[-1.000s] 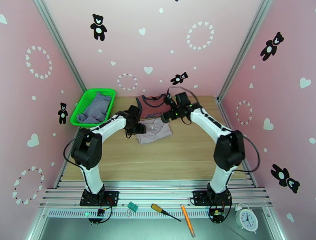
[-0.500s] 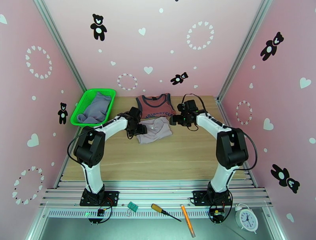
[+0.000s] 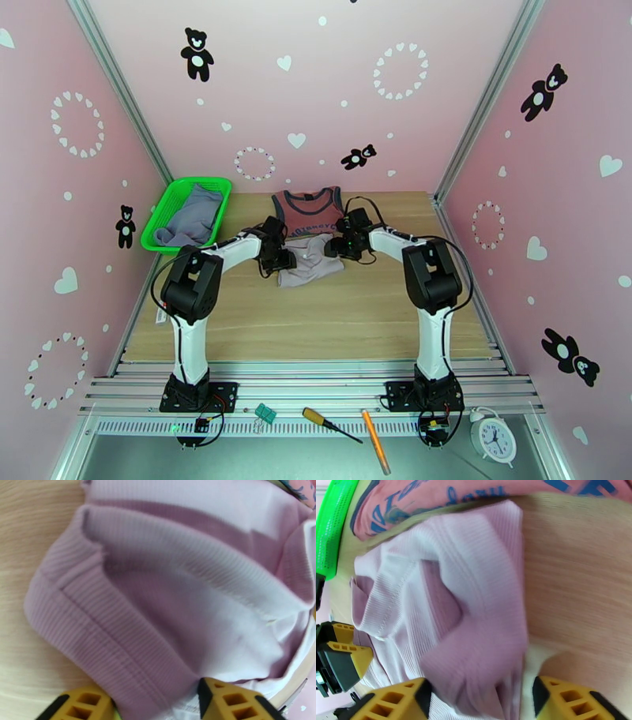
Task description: Fold and stack the mixed laundry pile
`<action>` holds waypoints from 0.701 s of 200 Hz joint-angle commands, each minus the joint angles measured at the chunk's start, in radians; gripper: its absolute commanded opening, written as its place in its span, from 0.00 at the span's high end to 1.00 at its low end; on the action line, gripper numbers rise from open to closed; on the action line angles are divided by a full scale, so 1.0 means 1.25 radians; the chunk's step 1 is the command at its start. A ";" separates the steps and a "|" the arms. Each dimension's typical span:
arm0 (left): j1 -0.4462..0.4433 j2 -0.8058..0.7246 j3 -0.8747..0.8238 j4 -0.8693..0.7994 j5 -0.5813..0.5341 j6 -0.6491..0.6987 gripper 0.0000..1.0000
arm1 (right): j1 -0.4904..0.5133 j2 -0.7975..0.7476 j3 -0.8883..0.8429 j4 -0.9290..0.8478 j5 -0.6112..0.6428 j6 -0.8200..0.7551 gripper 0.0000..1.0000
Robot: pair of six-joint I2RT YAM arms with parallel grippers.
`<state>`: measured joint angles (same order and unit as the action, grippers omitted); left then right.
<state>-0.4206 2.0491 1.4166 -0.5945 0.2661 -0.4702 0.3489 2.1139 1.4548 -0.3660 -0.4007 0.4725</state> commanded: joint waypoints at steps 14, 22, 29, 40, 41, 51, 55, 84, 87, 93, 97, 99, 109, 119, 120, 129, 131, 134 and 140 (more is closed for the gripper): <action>-0.002 0.032 -0.016 0.100 0.111 -0.009 0.75 | 0.020 0.028 -0.018 0.027 -0.028 0.039 0.62; -0.003 0.030 -0.025 0.110 0.117 -0.012 0.84 | 0.023 0.023 -0.025 0.027 -0.030 0.041 0.70; -0.003 0.024 -0.034 0.119 0.118 -0.012 0.93 | 0.025 0.017 -0.030 0.027 -0.033 0.043 0.78; -0.002 0.005 -0.048 0.123 0.104 -0.009 1.00 | 0.025 0.004 -0.036 0.019 -0.034 0.045 0.99; -0.003 0.004 -0.049 0.123 0.102 -0.008 1.00 | 0.025 0.002 -0.037 0.018 -0.033 0.044 1.00; -0.002 -0.022 -0.057 0.115 0.077 0.000 1.00 | 0.025 -0.017 -0.038 0.002 -0.026 0.040 1.00; -0.001 -0.035 -0.060 0.110 0.066 0.004 1.00 | 0.025 -0.026 -0.039 -0.005 -0.021 0.037 1.00; -0.001 -0.131 -0.034 0.032 -0.026 0.052 1.00 | 0.025 -0.111 -0.005 -0.089 0.052 0.001 1.00; -0.002 -0.139 -0.027 0.022 -0.035 0.057 1.00 | 0.024 -0.120 0.002 -0.100 0.062 -0.005 1.00; -0.002 -0.156 -0.011 0.005 -0.048 0.067 1.00 | 0.024 -0.136 0.019 -0.121 0.078 -0.013 1.00; -0.002 -0.166 -0.001 -0.008 -0.058 0.073 1.00 | 0.024 -0.146 0.030 -0.132 0.086 -0.020 1.00; -0.002 -0.171 0.005 -0.013 -0.062 0.076 1.00 | 0.024 -0.149 0.037 -0.138 0.090 -0.022 1.00; -0.002 -0.188 0.039 -0.038 -0.072 0.089 1.00 | 0.022 -0.168 0.072 -0.168 0.106 -0.035 1.00; -0.002 -0.197 0.078 -0.063 -0.077 0.100 1.00 | 0.022 -0.179 0.111 -0.195 0.118 -0.048 1.00; -0.002 -0.198 0.081 -0.066 -0.078 0.100 1.00 | 0.022 -0.179 0.116 -0.197 0.118 -0.050 1.00; -0.001 -0.201 0.115 -0.083 -0.078 0.108 1.00 | 0.022 -0.183 0.153 -0.217 0.125 -0.064 1.00; -0.002 -0.201 0.120 -0.085 -0.078 0.110 1.00 | 0.021 -0.183 0.160 -0.223 0.126 -0.066 1.00; -0.001 -0.200 0.132 -0.090 -0.079 0.112 1.00 | 0.022 -0.182 0.174 -0.227 0.127 -0.069 1.00; -0.001 -0.199 0.156 -0.098 -0.083 0.117 1.00 | 0.021 -0.180 0.199 -0.239 0.131 -0.076 1.00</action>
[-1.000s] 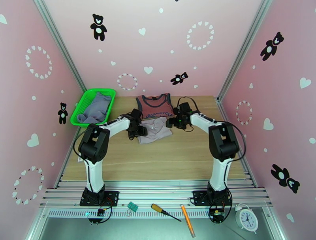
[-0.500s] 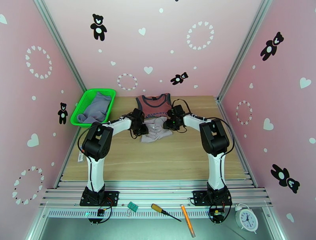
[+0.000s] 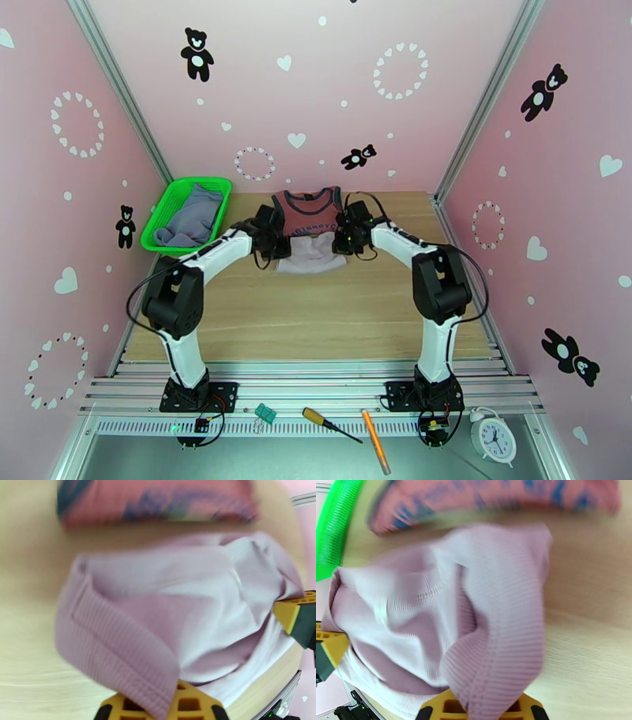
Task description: Fold and stack the mixed laundry pile
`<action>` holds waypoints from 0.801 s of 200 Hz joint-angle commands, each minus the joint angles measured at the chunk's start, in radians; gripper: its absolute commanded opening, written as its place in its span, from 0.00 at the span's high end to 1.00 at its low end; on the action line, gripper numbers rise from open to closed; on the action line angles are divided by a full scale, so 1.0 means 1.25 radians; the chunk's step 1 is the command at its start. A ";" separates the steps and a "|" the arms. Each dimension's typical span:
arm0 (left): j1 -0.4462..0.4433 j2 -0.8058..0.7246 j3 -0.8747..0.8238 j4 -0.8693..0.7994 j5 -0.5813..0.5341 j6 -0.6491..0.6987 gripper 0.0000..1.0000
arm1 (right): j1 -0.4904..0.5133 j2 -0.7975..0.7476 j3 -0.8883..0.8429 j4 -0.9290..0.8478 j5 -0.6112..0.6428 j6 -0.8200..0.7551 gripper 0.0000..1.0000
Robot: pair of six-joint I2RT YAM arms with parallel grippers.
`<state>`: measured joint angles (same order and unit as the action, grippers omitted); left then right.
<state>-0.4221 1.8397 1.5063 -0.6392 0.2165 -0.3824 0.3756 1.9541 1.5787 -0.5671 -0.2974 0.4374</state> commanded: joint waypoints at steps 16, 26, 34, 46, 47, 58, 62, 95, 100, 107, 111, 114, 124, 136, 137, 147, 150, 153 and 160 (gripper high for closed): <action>0.000 -0.012 0.152 -0.084 -0.064 0.064 1.00 | -0.006 -0.034 0.171 -0.098 0.052 -0.069 1.00; 0.003 0.009 0.194 -0.095 -0.076 0.074 1.00 | -0.008 -0.012 0.218 -0.108 0.057 -0.082 1.00; 0.007 0.030 0.235 -0.098 -0.078 0.083 1.00 | -0.012 0.009 0.257 -0.110 0.063 -0.092 1.00; 0.014 0.069 0.288 -0.099 -0.089 0.098 1.00 | -0.016 0.048 0.316 -0.107 0.075 -0.107 1.00; 0.015 0.072 0.294 -0.099 -0.089 0.099 1.00 | -0.016 0.051 0.321 -0.107 0.077 -0.108 1.00; 0.022 0.114 0.349 -0.101 -0.100 0.116 1.00 | -0.020 0.099 0.380 -0.104 0.075 -0.120 1.00; 0.025 0.131 0.369 -0.101 -0.103 0.121 1.00 | -0.021 0.118 0.402 -0.103 0.073 -0.124 1.00; 0.056 0.283 0.535 -0.101 -0.113 0.143 1.00 | -0.033 0.315 0.630 -0.122 0.068 -0.131 1.00; 0.061 0.307 0.560 -0.100 -0.112 0.143 1.00 | -0.035 0.348 0.669 -0.127 0.067 -0.127 1.00; 0.067 0.341 0.587 -0.098 -0.112 0.143 1.00 | -0.038 0.391 0.725 -0.135 0.066 -0.120 1.00; 0.069 0.361 0.609 -0.096 -0.113 0.142 1.00 | -0.041 0.424 0.761 -0.138 0.066 -0.113 1.00; 0.072 0.377 0.624 -0.096 -0.115 0.142 1.00 | -0.043 0.434 0.776 -0.139 0.066 -0.109 1.00; 0.078 0.428 0.676 -0.099 -0.115 0.143 1.00 | -0.049 0.491 0.827 -0.133 0.064 -0.091 1.00; 0.085 0.495 0.741 -0.103 -0.116 0.147 1.00 | -0.057 0.529 0.843 -0.108 0.067 -0.067 1.00; 0.085 0.500 0.745 -0.104 -0.117 0.147 1.00 | -0.058 0.532 0.843 -0.105 0.067 -0.065 1.00; 0.090 0.553 0.792 -0.106 -0.108 0.149 1.00 | -0.065 0.557 0.843 -0.084 0.070 -0.047 1.00; 0.092 0.568 0.808 -0.107 -0.106 0.148 1.00 | -0.066 0.565 0.843 -0.079 0.071 -0.043 1.00; 0.093 0.584 0.823 -0.109 -0.105 0.147 1.00 | -0.066 0.572 0.842 -0.074 0.072 -0.039 1.00; 0.095 0.615 0.854 -0.112 -0.100 0.144 1.00 | -0.070 0.590 0.843 -0.064 0.073 -0.031 1.00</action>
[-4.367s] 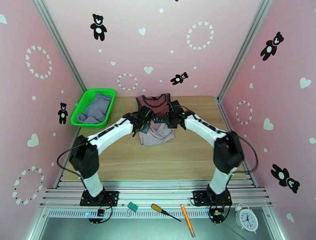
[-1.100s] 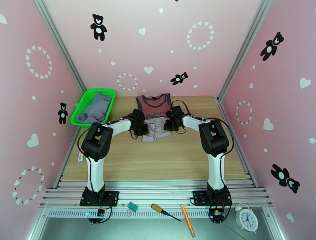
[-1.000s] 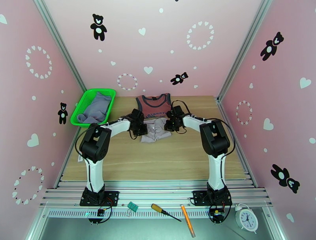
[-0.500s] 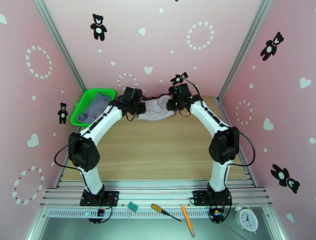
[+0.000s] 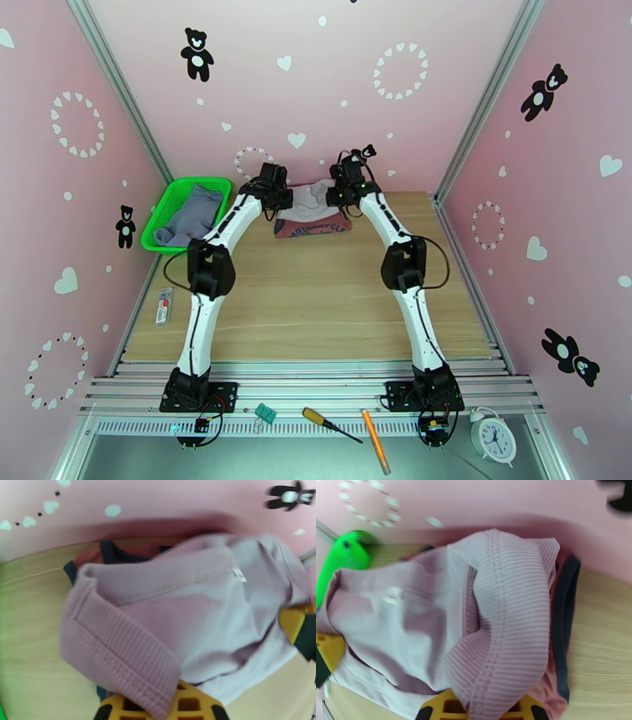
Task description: Fold and stack the mixed laundry pile
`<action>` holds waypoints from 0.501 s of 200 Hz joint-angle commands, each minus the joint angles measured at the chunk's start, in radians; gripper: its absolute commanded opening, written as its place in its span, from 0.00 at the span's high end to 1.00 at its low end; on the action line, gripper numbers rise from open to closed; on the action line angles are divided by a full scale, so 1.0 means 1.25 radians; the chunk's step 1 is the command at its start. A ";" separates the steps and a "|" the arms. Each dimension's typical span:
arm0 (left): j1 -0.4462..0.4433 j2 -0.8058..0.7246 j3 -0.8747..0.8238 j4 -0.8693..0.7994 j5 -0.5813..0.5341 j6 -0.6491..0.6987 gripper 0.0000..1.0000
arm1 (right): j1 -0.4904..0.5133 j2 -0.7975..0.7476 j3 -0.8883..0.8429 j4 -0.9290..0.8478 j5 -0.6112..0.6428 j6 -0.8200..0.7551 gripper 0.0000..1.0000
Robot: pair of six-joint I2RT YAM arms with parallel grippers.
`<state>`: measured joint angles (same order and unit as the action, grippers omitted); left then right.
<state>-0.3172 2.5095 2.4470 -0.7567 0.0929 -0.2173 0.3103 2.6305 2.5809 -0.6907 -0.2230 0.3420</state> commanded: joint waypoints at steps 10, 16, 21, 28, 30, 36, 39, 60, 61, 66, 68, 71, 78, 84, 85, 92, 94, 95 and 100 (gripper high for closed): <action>0.014 0.124 0.139 -0.025 -0.002 0.006 1.00 | -0.021 0.073 0.041 0.046 0.013 0.055 1.00; 0.017 0.144 0.153 -0.028 -0.002 0.001 1.00 | -0.023 0.086 0.041 0.053 0.008 0.063 1.00; 0.019 0.157 0.161 -0.029 0.001 -0.004 1.00 | -0.024 0.097 0.041 0.057 0.003 0.069 1.00; 0.022 0.168 0.163 -0.026 0.007 -0.011 0.93 | -0.026 0.108 0.041 0.064 -0.007 0.080 0.92; 0.023 0.170 0.162 -0.023 0.008 -0.013 0.89 | -0.028 0.111 0.041 0.067 -0.010 0.083 0.89; 0.024 0.173 0.156 -0.016 0.013 -0.016 0.76 | -0.029 0.117 0.041 0.072 -0.018 0.091 0.82; 0.025 0.172 0.154 -0.011 0.015 -0.017 0.69 | -0.031 0.119 0.041 0.075 -0.023 0.093 0.78; 0.026 0.152 0.138 0.011 0.019 -0.010 0.39 | -0.033 0.104 0.041 0.082 -0.027 0.094 0.57; 0.026 0.150 0.138 0.012 0.019 -0.010 0.39 | -0.033 0.102 0.041 0.082 -0.027 0.093 0.56; 0.025 0.142 0.138 0.015 0.018 -0.006 0.35 | -0.034 0.090 0.041 0.081 -0.027 0.088 0.53; 0.025 0.137 0.138 0.016 0.018 -0.003 0.34 | -0.034 0.086 0.041 0.081 -0.026 0.087 0.52; 0.025 0.131 0.139 0.017 0.018 -0.001 0.31 | -0.035 0.077 0.041 0.079 -0.024 0.083 0.51; 0.026 0.114 0.140 0.020 0.015 0.007 0.26 | -0.036 0.055 0.041 0.075 -0.024 0.077 0.47; 0.026 0.094 0.143 0.019 0.011 0.014 0.22 | -0.037 0.033 0.041 0.070 -0.023 0.070 0.45; 0.026 0.090 0.144 0.019 0.010 0.015 0.21 | -0.037 0.030 0.041 0.068 -0.023 0.069 0.45; 0.026 0.065 0.149 0.018 0.006 0.025 0.15 | -0.040 -0.001 0.040 0.057 -0.018 0.063 0.42; 0.026 0.058 0.151 0.016 0.004 0.028 0.14 | -0.041 -0.010 0.040 0.053 -0.017 0.060 0.41; 0.026 0.054 0.152 0.016 0.003 0.029 0.14 | -0.041 -0.015 0.040 0.051 -0.016 0.059 0.41; 0.026 0.035 0.156 0.011 -0.003 0.035 0.10 | -0.042 -0.038 0.039 0.042 -0.013 0.053 0.40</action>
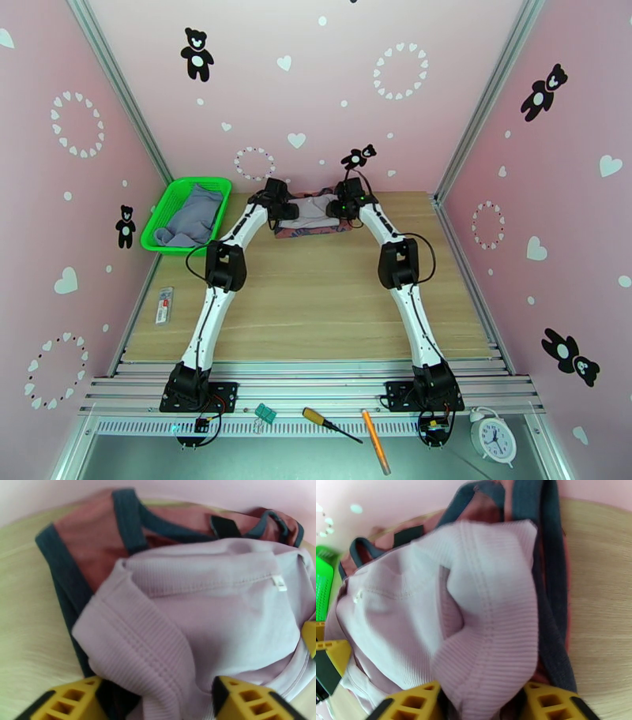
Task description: Fold and stack the mixed laundry pile
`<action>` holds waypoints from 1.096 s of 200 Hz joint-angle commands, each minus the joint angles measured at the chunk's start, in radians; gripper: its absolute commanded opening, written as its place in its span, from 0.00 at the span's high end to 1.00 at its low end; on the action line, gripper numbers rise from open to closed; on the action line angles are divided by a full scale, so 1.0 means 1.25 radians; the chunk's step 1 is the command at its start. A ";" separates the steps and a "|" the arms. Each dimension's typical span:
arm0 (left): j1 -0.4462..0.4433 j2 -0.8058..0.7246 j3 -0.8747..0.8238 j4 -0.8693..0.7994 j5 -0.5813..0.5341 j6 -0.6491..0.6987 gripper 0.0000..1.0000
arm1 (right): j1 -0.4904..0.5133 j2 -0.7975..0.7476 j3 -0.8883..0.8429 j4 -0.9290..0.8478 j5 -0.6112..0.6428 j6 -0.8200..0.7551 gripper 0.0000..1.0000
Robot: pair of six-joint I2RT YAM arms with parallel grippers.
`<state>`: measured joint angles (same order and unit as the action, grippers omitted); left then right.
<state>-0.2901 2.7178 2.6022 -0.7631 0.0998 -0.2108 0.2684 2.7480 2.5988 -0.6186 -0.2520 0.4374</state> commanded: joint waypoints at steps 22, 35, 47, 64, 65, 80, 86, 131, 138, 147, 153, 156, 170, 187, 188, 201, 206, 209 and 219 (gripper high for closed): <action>0.004 -0.231 0.035 -0.017 -0.062 0.065 0.02 | -0.015 -0.243 0.003 -0.074 0.022 -0.051 0.35; 0.006 -0.295 0.019 -0.042 -0.121 0.085 0.01 | -0.015 -0.322 -0.046 -0.099 0.022 -0.070 0.34; 0.016 -0.357 -0.026 -0.056 -0.161 0.104 0.02 | -0.015 -0.410 -0.141 -0.097 0.017 -0.074 0.34; 0.059 -0.438 -0.110 -0.071 -0.194 0.093 0.02 | -0.010 -0.559 -0.336 -0.045 0.009 -0.070 0.34; 0.064 -0.442 -0.116 -0.073 -0.195 0.089 0.02 | -0.010 -0.568 -0.347 -0.041 0.010 -0.070 0.34; 0.137 -0.484 -0.167 -0.110 -0.186 0.035 0.02 | 0.001 -0.691 -0.522 0.007 0.018 -0.069 0.34; 0.171 -0.490 -0.177 -0.131 -0.175 0.006 0.02 | 0.009 -0.727 -0.581 0.020 0.028 -0.074 0.34; 0.373 -0.424 -0.214 -0.210 -0.081 -0.078 0.02 | 0.112 -0.947 -0.916 0.061 0.089 -0.125 0.33; 0.386 -0.402 -0.210 -0.213 -0.076 -0.072 0.02 | 0.129 -0.962 -0.950 0.067 0.089 -0.121 0.32; 0.401 -0.364 -0.194 -0.221 -0.079 -0.060 0.02 | 0.151 -0.974 -0.987 0.073 0.090 -0.116 0.32; 0.408 -0.339 -0.181 -0.229 -0.082 -0.053 0.01 | 0.166 -0.979 -1.006 0.076 0.092 -0.113 0.31; 0.409 -0.325 -0.173 -0.233 -0.088 -0.050 0.02 | 0.172 -0.980 -1.017 0.077 0.094 -0.111 0.31; 0.422 -0.263 -0.131 -0.257 -0.105 -0.040 0.02 | 0.201 -0.980 -1.059 0.092 0.108 -0.098 0.30; 0.433 -0.194 -0.083 -0.281 -0.099 -0.031 0.02 | 0.227 -0.970 -1.099 0.114 0.115 -0.081 0.29; 0.434 -0.190 -0.080 -0.283 -0.098 -0.031 0.01 | 0.227 -0.969 -1.100 0.115 0.116 -0.080 0.29; 0.437 -0.149 -0.058 -0.295 -0.081 -0.029 0.02 | 0.242 -0.952 -1.117 0.130 0.120 -0.069 0.29; 0.437 -0.136 -0.056 -0.296 -0.074 -0.028 0.02 | 0.245 -0.943 -1.121 0.132 0.123 -0.065 0.29; 0.437 -0.129 -0.055 -0.296 -0.071 -0.028 0.02 | 0.247 -0.937 -1.122 0.134 0.124 -0.063 0.29; 0.437 -0.110 -0.054 -0.296 -0.057 -0.032 0.02 | 0.254 -0.918 -1.123 0.136 0.128 -0.058 0.29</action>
<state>0.2474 2.5572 2.4783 -1.0904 -0.0246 -0.2626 0.5682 1.5581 1.2110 -0.5076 -0.1249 0.3332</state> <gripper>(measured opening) 0.984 0.712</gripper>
